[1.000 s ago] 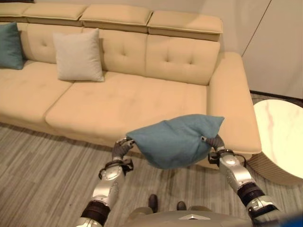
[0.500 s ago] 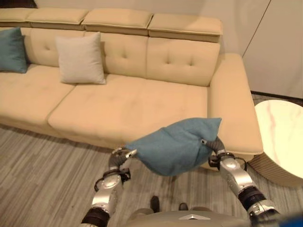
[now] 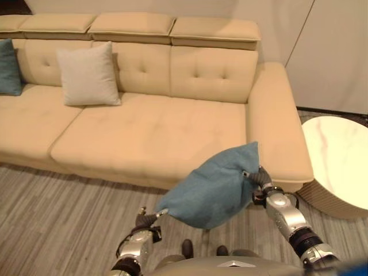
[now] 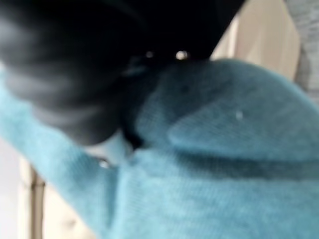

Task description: Pick up all the scattered cushions and arrange them neatly on the sofa.

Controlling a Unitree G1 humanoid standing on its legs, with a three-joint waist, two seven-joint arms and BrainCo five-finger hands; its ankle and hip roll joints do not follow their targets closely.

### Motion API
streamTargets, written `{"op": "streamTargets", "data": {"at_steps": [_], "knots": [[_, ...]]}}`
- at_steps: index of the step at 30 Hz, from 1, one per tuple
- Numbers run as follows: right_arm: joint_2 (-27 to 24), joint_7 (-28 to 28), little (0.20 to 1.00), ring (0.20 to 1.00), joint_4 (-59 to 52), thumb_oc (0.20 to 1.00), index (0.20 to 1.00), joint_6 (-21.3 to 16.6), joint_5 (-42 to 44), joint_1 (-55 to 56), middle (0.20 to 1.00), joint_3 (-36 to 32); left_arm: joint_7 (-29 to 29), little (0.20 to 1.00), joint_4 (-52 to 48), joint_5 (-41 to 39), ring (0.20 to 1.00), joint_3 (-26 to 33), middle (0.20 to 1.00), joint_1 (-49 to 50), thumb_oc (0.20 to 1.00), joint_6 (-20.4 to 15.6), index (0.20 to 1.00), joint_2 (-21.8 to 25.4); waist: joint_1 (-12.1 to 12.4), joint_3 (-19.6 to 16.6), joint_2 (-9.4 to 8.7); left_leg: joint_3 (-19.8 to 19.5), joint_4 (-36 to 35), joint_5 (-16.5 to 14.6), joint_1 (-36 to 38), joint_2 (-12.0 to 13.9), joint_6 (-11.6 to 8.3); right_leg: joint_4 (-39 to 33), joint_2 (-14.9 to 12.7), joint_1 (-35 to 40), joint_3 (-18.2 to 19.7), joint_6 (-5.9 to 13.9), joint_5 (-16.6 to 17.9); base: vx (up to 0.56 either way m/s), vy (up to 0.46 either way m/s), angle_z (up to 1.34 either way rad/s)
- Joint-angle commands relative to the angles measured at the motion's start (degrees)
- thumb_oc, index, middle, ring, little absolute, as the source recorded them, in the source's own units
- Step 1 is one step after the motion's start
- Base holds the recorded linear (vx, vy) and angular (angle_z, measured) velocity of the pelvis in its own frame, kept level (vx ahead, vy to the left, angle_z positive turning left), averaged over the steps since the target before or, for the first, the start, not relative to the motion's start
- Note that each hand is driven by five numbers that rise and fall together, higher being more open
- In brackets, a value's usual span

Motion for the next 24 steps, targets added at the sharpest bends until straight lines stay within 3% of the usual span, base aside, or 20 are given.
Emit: {"op": "streamTargets", "data": {"at_steps": [1,15,24], "knots": [[-2.0,-1.5,0.2,0.2,-9.7,0.2,0.2,-6.1,2.0,-2.8,0.2,-2.3,1.4,1.0,5.3,1.9,1.0,0.3,1.0,-4.9,1.0,-1.2,1.0,0.1,-2.1,-1.9,-4.64,3.9,0.1,-5.7,4.5,1.1,-3.27,-14.2,-3.3,6.0,-2.8,4.96,7.7,0.02,-0.008,-0.05],[-1.0,-1.5,0.2,0.2,-12.6,0.2,0.2,-7.2,3.1,-3.4,0.2,-1.1,0.4,1.0,-0.9,-6.4,1.0,-2.5,1.0,-7.9,1.0,-4.7,1.0,-2.0,-3.6,-1.7,-5.57,5.4,0.1,-6.0,4.7,1.8,-3.6,-14.2,-2.6,5.4,-1.8,4.98,7.4,0.01,-0.011,-0.09],[1.5,-0.7,0.2,0.2,-13.9,0.2,0.2,-8.7,4.3,-6.3,0.2,1.7,-1.3,1.0,-10.2,-16.4,1.0,-6.6,1.0,-13.3,1.0,-9.8,1.0,-4.2,-4.9,-1.9,-5.51,6.5,0.1,-6.7,5.8,2.3,-3.73,-14.2,-2.2,5.9,-0.8,4.95,7.0,0.02,-0.007,-0.06]]}}
